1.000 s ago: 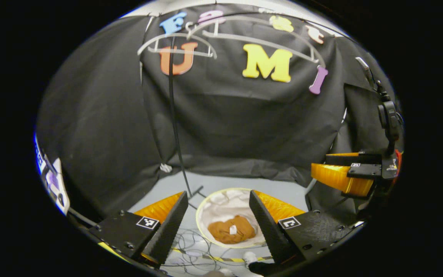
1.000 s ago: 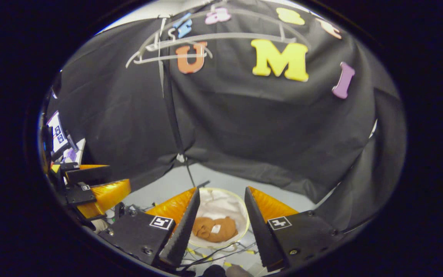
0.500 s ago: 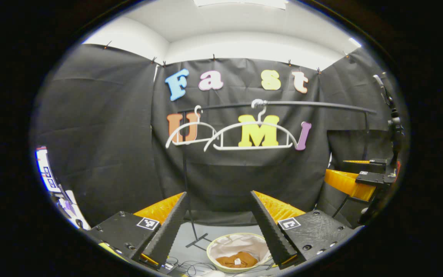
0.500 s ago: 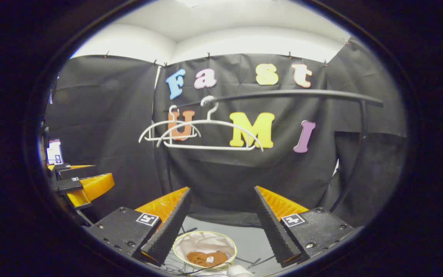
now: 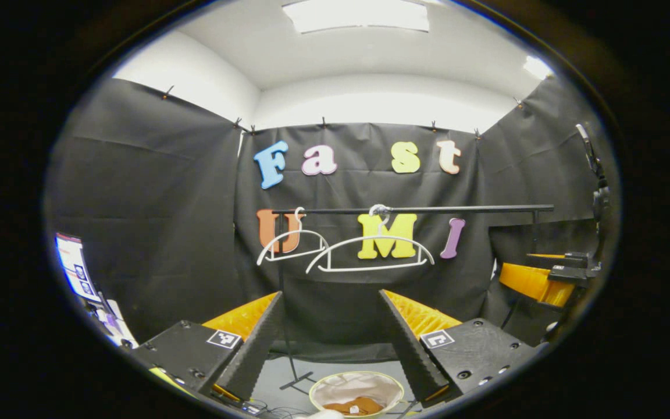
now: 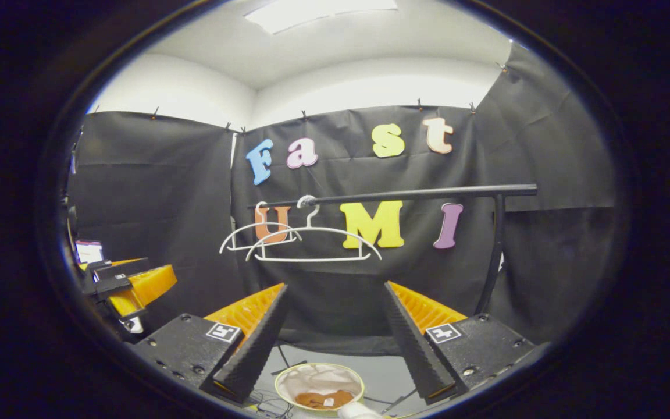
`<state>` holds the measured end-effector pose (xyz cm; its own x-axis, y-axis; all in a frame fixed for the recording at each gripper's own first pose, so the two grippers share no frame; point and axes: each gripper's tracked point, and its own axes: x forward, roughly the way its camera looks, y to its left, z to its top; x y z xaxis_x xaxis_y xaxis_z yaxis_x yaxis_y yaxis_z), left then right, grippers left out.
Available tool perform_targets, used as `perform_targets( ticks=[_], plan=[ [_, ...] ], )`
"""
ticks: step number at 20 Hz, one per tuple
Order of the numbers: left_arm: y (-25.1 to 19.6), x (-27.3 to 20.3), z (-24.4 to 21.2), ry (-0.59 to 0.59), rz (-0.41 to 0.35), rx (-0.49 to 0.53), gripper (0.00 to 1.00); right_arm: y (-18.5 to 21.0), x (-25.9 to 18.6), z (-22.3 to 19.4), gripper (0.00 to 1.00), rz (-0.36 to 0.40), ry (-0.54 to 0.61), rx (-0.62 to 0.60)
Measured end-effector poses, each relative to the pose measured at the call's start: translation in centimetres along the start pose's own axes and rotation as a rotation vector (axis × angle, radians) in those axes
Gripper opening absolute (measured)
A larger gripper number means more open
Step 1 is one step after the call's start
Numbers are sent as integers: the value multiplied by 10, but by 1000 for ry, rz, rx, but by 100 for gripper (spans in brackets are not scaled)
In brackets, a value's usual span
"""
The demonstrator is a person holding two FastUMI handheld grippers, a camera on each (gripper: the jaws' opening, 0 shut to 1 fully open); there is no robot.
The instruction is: Grasp the clothes on the hanger with both hands and then place them into the laundry hamper below.
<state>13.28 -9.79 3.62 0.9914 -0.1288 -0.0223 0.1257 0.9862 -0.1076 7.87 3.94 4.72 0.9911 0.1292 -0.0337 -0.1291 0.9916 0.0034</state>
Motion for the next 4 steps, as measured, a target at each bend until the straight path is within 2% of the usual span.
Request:
perform_targets(
  ticks=[1, 4],
  plan=[
    [0, -1, -1, 5, 2, -4, 100, -8, -5, 4, 98, -14, -8, 1],
    [0, -3, 2, 10, 24, 5, 100, -26, -17, 15, 100, -32, -27, -9]
  ],
)
